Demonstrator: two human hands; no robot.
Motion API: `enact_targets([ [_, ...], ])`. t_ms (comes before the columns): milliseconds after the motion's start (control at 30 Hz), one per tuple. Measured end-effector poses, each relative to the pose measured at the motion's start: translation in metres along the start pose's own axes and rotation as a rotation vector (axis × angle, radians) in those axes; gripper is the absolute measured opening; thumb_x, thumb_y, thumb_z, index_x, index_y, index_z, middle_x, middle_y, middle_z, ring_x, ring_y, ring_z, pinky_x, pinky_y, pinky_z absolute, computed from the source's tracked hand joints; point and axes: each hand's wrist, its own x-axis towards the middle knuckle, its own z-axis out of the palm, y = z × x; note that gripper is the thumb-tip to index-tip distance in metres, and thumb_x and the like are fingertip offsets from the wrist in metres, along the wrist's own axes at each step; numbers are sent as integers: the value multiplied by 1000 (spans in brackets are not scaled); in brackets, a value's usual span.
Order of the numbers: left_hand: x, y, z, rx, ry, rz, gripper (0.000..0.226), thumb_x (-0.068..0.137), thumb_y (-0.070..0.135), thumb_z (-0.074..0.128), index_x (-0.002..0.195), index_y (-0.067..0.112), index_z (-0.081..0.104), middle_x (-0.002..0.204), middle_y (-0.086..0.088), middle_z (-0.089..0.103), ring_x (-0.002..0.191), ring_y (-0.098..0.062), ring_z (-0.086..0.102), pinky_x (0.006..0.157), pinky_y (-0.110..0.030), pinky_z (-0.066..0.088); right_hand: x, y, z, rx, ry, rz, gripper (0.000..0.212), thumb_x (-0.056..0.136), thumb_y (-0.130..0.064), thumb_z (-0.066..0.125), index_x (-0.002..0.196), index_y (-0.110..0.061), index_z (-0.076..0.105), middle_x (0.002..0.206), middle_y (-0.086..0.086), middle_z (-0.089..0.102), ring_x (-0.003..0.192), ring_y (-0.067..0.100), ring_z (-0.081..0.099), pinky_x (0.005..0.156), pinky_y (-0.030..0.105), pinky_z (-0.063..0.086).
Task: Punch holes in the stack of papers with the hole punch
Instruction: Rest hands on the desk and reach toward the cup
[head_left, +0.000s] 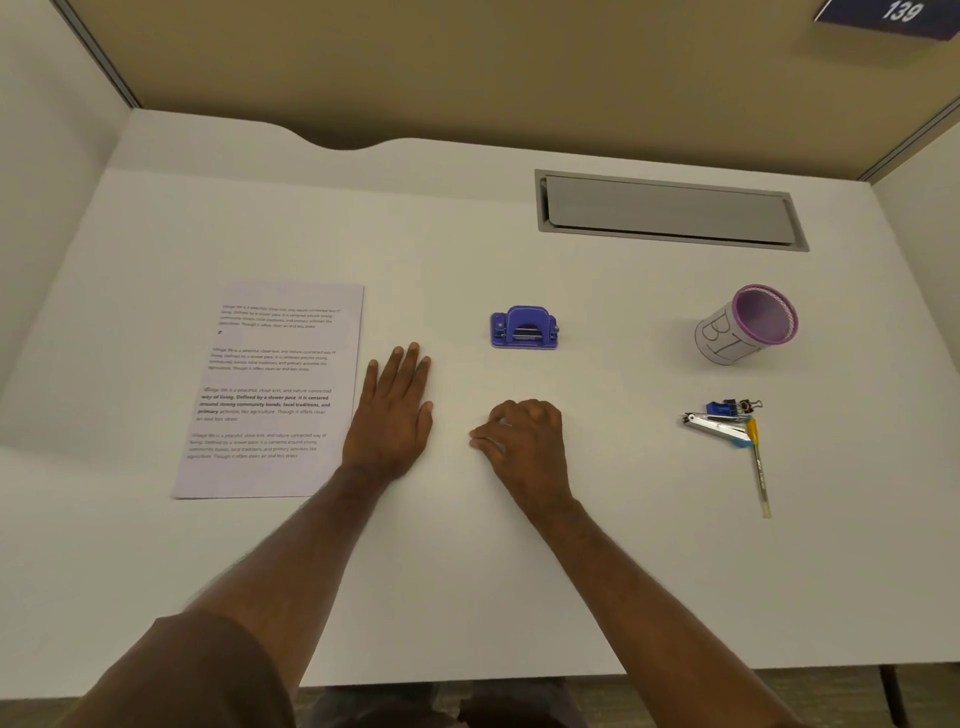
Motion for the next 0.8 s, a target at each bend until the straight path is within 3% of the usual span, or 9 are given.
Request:
enact_targets([
  [233, -1, 0, 1, -8, 8, 5, 66, 99, 36, 14, 160, 11, 16, 169, -8, 6, 157, -25, 4, 127, -50, 8, 9, -3, 2, -207, -1, -278, 10, 88, -10, 66, 79, -15, 66, 77, 2, 61, 74, 25, 56, 76, 36, 48],
  [400, -1, 0, 1, -10, 11, 4, 66, 98, 36, 14, 160, 11, 15, 169, -8, 6, 157, -25, 4, 127, -50, 7, 7, 0, 1, -257, 1, -268, 18, 89, -3, 48, 83, -13, 61, 79, 4, 56, 73, 26, 52, 72, 36, 46],
  [533, -1, -1, 3, -19, 18, 1, 66, 98, 35, 17, 159, 11, 18, 169, -7, 8, 157, -25, 6, 127, -50, 9, 8, 6, -2, -158, -52, -53, 14, 86, -2, 56, 84, -15, 59, 83, 2, 56, 78, 25, 52, 72, 36, 42],
  [633, -2, -2, 4, -32, 32, 3, 65, 98, 34, 19, 159, 11, 19, 169, -7, 9, 157, -25, 7, 127, -50, 10, 13, 11, -14, 154, -8, 204, 15, 91, -3, 54, 84, -14, 61, 87, 0, 62, 82, 24, 53, 75, 37, 42],
  [733, -2, -3, 7, -35, 46, 12, 65, 99, 34, 20, 159, 10, 21, 169, -7, 11, 156, -26, 9, 126, -51, 11, 26, 24, -49, 609, 98, 411, 13, 93, -5, 59, 84, -13, 62, 86, -4, 64, 83, 12, 58, 78, 25, 45],
  [800, -2, -5, 8, -33, 55, 15, 65, 99, 34, 19, 159, 10, 21, 169, -7, 11, 156, -26, 10, 126, -52, 12, 38, 46, -86, 685, 223, 476, 11, 94, -8, 60, 85, -13, 63, 84, -6, 63, 77, 2, 55, 74, 14, 43],
])
